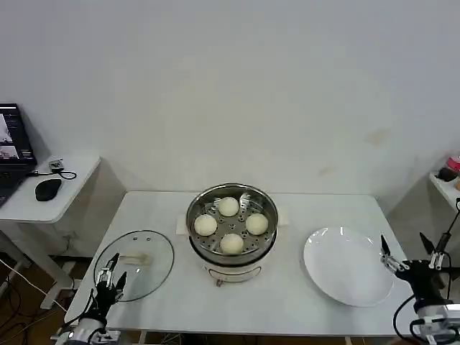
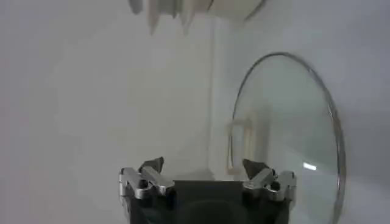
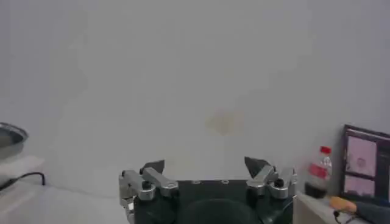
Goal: Take steamed baozi put them in steamer then cover it.
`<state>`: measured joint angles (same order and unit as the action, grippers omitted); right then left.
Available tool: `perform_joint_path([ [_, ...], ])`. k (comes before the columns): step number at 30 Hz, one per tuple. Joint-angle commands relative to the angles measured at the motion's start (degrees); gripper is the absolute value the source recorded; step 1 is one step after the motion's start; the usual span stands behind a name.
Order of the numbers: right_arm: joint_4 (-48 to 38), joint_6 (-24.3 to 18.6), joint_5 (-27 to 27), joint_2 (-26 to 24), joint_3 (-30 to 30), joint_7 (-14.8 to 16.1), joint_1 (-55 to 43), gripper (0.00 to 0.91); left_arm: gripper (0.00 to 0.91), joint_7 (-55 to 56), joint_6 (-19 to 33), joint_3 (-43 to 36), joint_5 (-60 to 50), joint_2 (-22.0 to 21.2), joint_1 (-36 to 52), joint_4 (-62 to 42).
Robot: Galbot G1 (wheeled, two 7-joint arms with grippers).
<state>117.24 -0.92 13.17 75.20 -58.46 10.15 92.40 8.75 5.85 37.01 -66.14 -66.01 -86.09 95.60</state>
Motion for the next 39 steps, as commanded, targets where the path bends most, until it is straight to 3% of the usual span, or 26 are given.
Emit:
perform_joint_path([
  [1,0.4,-1.1,-1.5,2.3,-1.1,0.1,3.0,0.907,0.907,0.1,0.3,-3.2,-3.4,0.8,7.1,-4.4],
  [27,0.3,-2.6,-3.4,3.9,-1.3,0.8,5.2,0.907,0.907,0.7,0.6,-6.5,-3.2,1.0,17.6,-15.8],
  [28,0.2,-2.6,-3.4,3.9,-1.3,0.8,5.2,0.907,0.060,0.8,0.6,-6.5,-3.2,1.0,17.6,-15.9],
  [29,0.2,-2.6,-3.4,3.9,-1.3,0.8,5.2,0.907,0.000,0.8,0.6,-6.6,-3.1,0.9,17.6,-15.9],
  [39,0.0,-2.5,-3.8,4.3,-0.3,0.8,4.8,0.907,0.000,1.8,1.8,-6.1,-3.5,0.5,17.0,-15.4],
])
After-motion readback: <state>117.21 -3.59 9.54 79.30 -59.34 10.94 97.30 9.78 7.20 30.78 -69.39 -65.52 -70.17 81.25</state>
